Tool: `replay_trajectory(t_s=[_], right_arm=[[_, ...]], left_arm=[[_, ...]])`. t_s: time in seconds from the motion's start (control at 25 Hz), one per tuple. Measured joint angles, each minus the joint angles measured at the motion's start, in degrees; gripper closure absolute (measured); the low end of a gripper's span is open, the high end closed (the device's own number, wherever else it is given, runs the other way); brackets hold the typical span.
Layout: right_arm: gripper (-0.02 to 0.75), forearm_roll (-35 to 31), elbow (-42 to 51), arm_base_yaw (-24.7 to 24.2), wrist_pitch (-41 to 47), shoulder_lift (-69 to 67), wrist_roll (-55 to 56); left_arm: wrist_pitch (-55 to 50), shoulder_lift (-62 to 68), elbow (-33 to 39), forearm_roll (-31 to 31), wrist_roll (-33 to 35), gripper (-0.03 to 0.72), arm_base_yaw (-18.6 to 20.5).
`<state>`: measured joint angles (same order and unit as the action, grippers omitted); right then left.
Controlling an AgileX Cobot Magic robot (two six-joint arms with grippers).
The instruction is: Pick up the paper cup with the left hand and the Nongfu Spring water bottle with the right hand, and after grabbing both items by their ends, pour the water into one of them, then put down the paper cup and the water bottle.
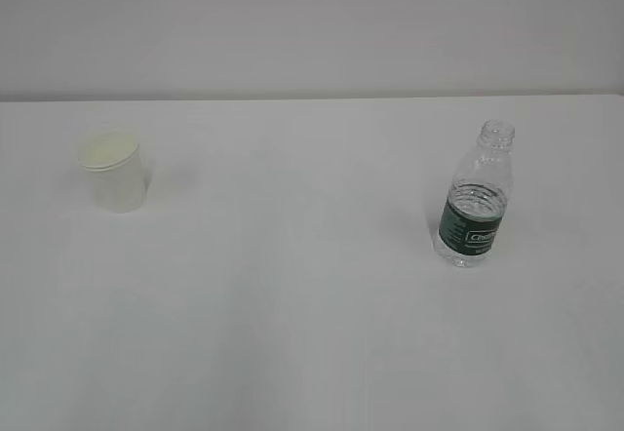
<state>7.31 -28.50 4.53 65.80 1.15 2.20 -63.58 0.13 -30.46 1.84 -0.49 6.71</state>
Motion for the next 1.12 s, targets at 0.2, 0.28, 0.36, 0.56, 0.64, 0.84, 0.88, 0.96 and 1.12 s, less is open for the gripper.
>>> replay_trajectory(t_s=[0.2, 0.28, 0.36, 0.56, 0.64, 0.84, 0.88, 0.96, 1.12], right_arm=[[0.169, 0.0, 0.0, 0.0, 0.0, 0.0, 0.0], [0.169, 0.0, 0.0, 0.0, 0.0, 0.0, 0.0], [0.169, 0.0, 0.0, 0.0, 0.0, 0.0, 0.0], [0.169, 0.0, 0.0, 0.0, 0.0, 0.0, 0.0], [0.17, 0.0, 0.0, 0.0, 0.0, 0.0, 0.0], [0.169, 0.0, 0.0, 0.0, 0.0, 0.0, 0.0], [0.169, 0.0, 0.0, 0.0, 0.0, 0.0, 0.0], [0.169, 0.0, 0.0, 0.0, 0.0, 0.0, 0.0], [0.169, 0.0, 0.0, 0.0, 0.0, 0.0, 0.0]], left_arm=[[0.0, 0.0, 0.0, 0.0, 0.0, 0.133, 0.0], [0.0, 0.0, 0.0, 0.0, 0.0, 0.133, 0.0], [0.0, 0.0, 0.0, 0.0, 0.0, 0.134, 0.0], [0.0, 0.0, 0.0, 0.0, 0.0, 0.133, 0.0], [0.0, 0.0, 0.0, 0.0, 0.0, 0.134, 0.0], [0.0, 0.0, 0.0, 0.0, 0.0, 0.136, 0.0], [0.0, 0.0, 0.0, 0.0, 0.0, 0.14, 0.0], [0.0, 0.0, 0.0, 0.0, 0.0, 0.151, 0.0], [0.0, 0.0, 0.0, 0.0, 0.0, 0.177, 0.0]])
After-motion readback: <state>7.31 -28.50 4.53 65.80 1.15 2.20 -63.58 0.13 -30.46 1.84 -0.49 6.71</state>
